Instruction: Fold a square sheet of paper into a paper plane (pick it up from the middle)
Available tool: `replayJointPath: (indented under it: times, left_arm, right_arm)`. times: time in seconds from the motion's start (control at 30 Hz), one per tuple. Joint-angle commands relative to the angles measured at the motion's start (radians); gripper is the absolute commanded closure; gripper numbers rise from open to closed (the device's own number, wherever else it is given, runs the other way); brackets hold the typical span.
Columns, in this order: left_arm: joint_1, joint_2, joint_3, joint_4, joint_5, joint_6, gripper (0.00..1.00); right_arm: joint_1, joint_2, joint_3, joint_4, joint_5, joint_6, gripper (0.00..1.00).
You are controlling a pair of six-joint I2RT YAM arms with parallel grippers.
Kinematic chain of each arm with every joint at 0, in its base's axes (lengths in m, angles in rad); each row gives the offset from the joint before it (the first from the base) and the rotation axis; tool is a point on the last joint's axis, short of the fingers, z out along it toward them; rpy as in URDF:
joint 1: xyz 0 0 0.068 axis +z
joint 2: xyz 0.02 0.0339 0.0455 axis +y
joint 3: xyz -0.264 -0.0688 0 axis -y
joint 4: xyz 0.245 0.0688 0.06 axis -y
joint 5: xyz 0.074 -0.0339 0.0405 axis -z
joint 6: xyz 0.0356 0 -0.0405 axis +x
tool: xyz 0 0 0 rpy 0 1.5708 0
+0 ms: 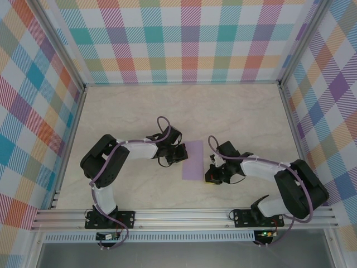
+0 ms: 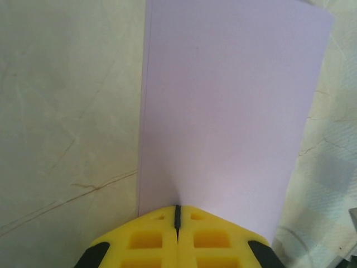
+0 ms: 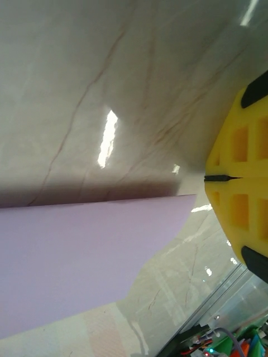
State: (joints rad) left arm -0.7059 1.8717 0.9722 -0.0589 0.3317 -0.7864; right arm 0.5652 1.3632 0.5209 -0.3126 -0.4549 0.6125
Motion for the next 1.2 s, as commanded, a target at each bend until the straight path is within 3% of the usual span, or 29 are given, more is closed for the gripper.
replayJointPath:
  times: [0.0, 0.17, 0.4, 0.57, 0.8, 1.03, 1.17]
  left_arm:
    - [-0.012, 0.102, -0.062, -0.134, -0.082, 0.074, 1.00]
    - [-0.012, -0.007, 0.042, -0.155, -0.059, 0.115, 0.98]
    - [-0.011, -0.129, 0.109, -0.192, -0.103, 0.096, 0.78]
    - [-0.004, -0.227, 0.059, -0.242, -0.184, 0.047, 0.63]
    - [0.041, -0.384, -0.042, -0.293, -0.261, -0.008, 0.58]
    - [0.152, -0.526, -0.163, -0.303, -0.287, -0.042, 0.51]
    - [0.220, -0.581, -0.223, -0.287, -0.227, -0.017, 0.38]
  right_arm:
    - [0.006, -0.096, 0.101, -0.105, 0.081, 0.029, 1.00]
    - [0.007, -0.050, 0.172, -0.097, 0.142, 0.054, 1.00]
    - [0.077, 0.103, 0.210, 0.012, 0.162, 0.105, 1.00]
    - [0.118, 0.168, 0.195, 0.052, 0.202, 0.156, 1.00]
    - [0.205, 0.270, 0.227, 0.106, 0.227, 0.284, 1.00]
    - [0.295, 0.462, 0.460, 0.067, 0.269, 0.435, 1.00]
    - [0.298, 0.522, 0.594, 0.031, 0.300, 0.440, 1.00]
